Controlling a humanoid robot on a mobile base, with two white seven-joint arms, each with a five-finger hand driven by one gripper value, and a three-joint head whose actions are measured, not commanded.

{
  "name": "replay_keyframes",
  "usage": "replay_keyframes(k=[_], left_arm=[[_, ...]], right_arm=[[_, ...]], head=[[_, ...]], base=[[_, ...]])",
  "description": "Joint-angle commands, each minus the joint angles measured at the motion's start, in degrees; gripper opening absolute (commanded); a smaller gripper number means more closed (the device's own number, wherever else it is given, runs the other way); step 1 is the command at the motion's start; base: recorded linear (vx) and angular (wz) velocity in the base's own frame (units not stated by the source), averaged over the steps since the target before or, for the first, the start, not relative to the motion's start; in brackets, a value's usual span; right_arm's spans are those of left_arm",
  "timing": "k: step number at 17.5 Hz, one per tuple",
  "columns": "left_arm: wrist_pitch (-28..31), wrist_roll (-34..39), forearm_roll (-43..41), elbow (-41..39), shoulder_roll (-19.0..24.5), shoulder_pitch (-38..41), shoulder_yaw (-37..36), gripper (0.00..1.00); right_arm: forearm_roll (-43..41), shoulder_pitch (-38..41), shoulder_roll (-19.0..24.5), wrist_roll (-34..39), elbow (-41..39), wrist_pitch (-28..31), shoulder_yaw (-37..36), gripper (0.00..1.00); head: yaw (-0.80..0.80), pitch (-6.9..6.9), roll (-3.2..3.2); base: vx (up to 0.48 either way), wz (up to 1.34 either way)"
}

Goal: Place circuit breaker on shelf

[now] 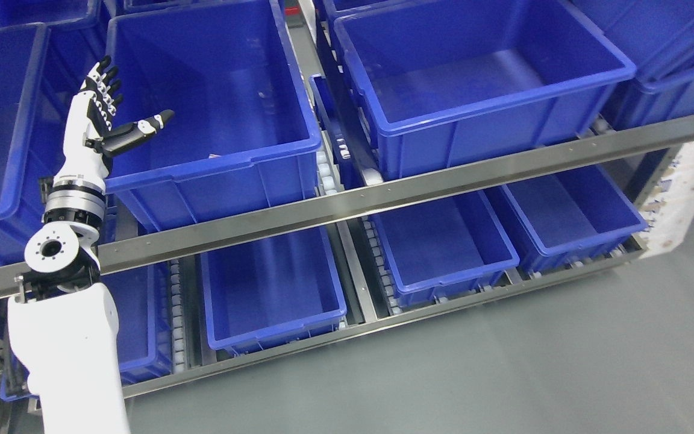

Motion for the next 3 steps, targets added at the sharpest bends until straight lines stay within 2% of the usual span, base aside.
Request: replay_keyframes(k=[1, 3], left_arm=[[-0.01, 0.12, 0.51, -12.66, -1.09, 3.29, -1.92, 1.0], [-0.01, 0.03, 0.51, -12.75, -1.09, 3.29, -0.78, 1.0]], right_arm=[[0.0, -0.02, -1.0, 0.05, -0.01, 3.33, 1.14, 1.0], [0.0, -0.02, -1.0, 0.05, -0.01, 3.33, 1.14, 1.0]], head=[[0.0, 0.0, 0.0], [0.0, 0.0, 0.0]], base=[[-0.181, -0.16], [-0.159, -0.18]])
